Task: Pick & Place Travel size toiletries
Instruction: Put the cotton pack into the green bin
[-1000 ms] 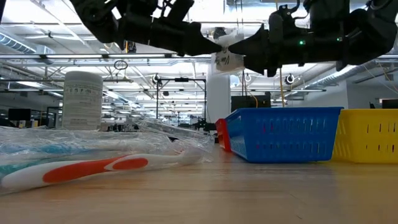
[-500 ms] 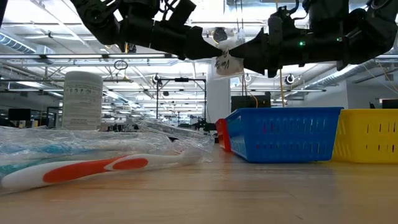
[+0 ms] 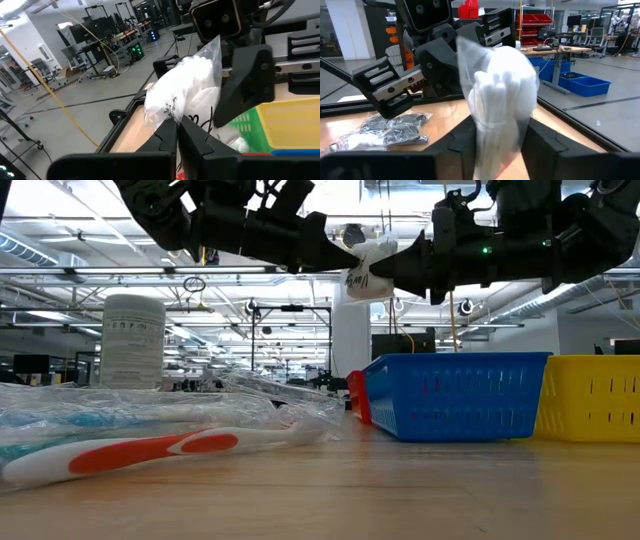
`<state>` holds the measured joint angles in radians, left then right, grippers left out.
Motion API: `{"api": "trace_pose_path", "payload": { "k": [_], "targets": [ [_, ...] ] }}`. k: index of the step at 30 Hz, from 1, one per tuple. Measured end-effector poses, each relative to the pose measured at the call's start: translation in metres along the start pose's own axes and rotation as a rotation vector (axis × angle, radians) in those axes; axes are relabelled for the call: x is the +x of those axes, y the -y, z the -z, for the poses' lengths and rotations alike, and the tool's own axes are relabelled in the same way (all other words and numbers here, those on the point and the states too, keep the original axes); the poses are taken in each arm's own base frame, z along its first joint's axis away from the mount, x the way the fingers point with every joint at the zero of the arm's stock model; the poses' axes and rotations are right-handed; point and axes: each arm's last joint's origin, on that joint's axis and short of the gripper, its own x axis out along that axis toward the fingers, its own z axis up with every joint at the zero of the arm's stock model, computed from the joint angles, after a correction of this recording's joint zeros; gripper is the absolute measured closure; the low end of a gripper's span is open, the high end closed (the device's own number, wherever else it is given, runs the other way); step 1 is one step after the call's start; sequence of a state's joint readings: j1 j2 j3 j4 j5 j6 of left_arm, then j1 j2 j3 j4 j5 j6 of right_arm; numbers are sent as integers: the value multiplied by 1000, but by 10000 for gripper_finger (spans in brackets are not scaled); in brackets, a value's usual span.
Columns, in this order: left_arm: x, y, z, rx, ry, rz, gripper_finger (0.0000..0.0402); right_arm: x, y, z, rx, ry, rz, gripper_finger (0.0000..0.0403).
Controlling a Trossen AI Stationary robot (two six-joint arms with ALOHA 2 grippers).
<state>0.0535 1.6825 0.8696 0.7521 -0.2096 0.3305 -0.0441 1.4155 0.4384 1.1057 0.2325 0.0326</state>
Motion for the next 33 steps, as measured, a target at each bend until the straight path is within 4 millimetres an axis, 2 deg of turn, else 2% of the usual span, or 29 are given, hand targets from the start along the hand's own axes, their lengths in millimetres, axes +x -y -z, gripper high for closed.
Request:
{"api": "trace_pose_path", "payload": {
  "k": [7, 10, 18, 24, 28, 33],
  "targets": [
    [0, 1, -1, -34, 2, 4, 376, 0, 0, 0, 0, -1, 0, 347],
    [0, 1, -1, -76, 2, 4, 354, 0, 0, 0, 0, -2, 0, 358],
    [-4, 8, -5, -66, -8, -27, 216, 0, 0, 3, -24, -26, 2, 356],
    [-21, 7, -25, 21, -54, -82, 138, -6, 1, -1, -38, -32, 2, 362],
    [-40, -2, -39, 36, -139, -176, 117, -18, 4, -9, -42, -56, 7, 363],
    [-58, -16, -37, 0, -298, -283, 122, -40, 9, -16, -29, -128, 10, 363]
  ]
}}
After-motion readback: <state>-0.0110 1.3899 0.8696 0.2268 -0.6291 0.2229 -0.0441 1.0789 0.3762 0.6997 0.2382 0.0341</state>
